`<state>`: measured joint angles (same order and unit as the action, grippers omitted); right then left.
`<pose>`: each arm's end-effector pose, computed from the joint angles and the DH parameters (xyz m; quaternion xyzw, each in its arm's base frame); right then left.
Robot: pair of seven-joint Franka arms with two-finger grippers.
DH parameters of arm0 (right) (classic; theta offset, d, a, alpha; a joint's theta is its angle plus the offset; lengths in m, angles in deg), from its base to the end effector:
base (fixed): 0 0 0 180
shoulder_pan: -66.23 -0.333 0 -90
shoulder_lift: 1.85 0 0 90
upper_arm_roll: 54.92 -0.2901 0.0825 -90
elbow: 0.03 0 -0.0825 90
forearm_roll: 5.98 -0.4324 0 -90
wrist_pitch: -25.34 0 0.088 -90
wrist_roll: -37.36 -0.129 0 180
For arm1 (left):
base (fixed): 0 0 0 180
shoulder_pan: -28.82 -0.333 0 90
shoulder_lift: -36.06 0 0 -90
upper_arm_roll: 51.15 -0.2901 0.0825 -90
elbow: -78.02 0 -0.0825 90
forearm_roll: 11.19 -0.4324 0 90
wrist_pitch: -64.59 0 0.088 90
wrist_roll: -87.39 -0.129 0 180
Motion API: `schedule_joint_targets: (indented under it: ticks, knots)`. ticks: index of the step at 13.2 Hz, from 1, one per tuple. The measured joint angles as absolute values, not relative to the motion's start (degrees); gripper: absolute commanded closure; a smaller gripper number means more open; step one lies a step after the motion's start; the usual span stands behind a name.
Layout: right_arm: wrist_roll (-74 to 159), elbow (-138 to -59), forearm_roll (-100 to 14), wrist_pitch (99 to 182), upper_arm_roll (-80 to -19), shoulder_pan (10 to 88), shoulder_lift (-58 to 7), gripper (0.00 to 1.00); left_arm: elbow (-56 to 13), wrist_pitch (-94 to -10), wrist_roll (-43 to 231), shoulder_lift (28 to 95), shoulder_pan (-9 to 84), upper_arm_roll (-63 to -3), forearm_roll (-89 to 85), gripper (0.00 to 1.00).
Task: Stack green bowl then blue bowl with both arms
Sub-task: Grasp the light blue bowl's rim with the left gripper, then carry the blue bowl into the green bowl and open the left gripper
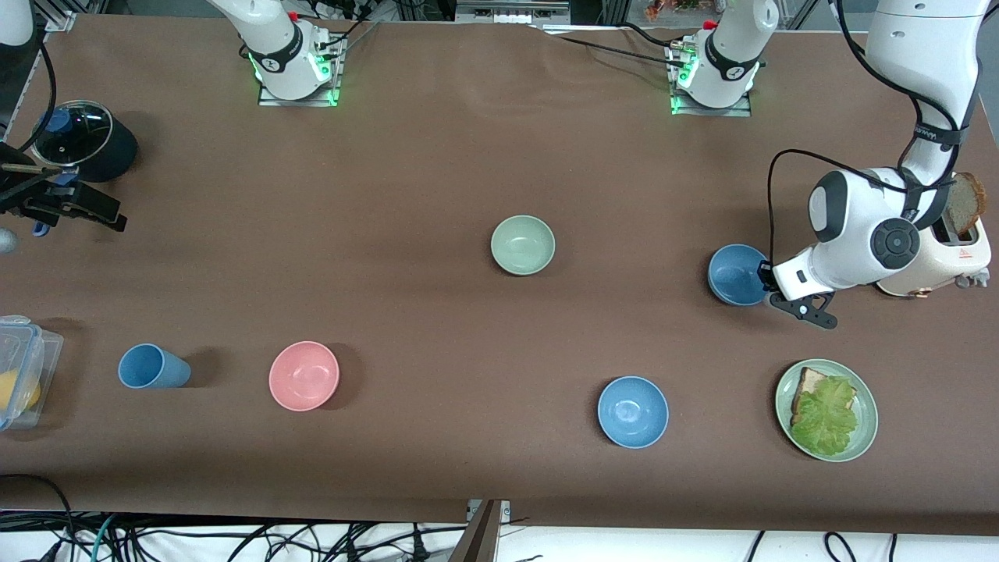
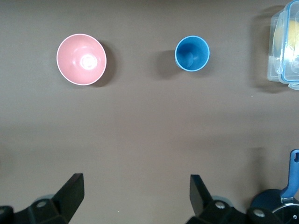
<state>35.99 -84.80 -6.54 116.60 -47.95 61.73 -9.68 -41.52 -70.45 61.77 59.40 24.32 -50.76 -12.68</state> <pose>0.6413 -0.0222 0.5415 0.9994 -0.0332 -0.0112 0.0033 0.5855 0.0426 0.1319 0.9783 -0.1956 -0.0679 0.0106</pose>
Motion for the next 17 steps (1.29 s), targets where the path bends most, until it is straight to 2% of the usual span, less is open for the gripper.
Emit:
schedule_joint_targets:
  ticks: [4,9,12,17]
  knots:
    - [35.99,-84.80,-6.54,116.57,-48.10,61.73,-9.68,0.00,-39.92,-68.53,61.74,58.76,24.31,-50.76,-12.68,1.00]
    - [35.99,-84.80,-6.54,116.58,-48.20,61.73,-9.69,0.00,-30.11,-52.21,63.39,55.86,24.41,-48.80,-12.59,1.00]
    - [35.98,-84.80,-6.54,116.58,-48.21,61.73,-9.69,0.00,-27.49,-48.75,70.50,55.21,24.54,-42.58,-12.47,1.00]
    - [35.98,-84.80,-6.53,116.58,-48.20,61.74,-9.69,0.00,-24.67,-48.61,92.01,55.56,26.17,-29.50,-12.33,1.00]
